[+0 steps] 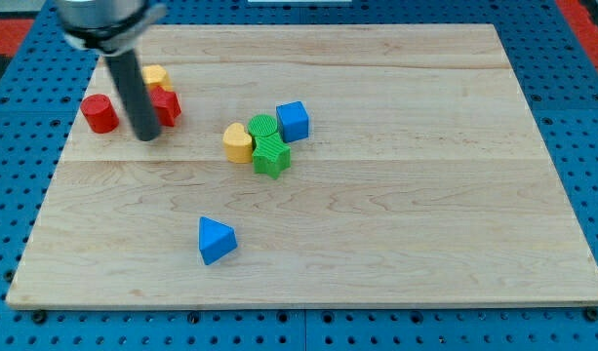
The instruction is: Push the red star to the yellow heart
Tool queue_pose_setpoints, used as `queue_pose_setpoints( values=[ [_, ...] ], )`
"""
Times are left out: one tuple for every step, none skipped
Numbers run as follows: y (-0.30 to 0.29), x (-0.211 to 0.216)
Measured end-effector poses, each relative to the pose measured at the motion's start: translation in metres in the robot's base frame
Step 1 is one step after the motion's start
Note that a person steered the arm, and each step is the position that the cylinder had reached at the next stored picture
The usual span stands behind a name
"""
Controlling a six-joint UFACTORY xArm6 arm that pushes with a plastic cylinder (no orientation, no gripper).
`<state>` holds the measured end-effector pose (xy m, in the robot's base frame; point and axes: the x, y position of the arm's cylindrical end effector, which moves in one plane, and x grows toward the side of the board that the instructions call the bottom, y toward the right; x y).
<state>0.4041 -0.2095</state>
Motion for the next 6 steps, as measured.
queue_pose_setpoints(
  values=[
    [-0.057, -0.029],
    [0.022, -0.066],
    [0.105, -0.050],
    [0.073, -0.046],
    [0.026, -0.050],
    [0.021, -0.013]
  ],
)
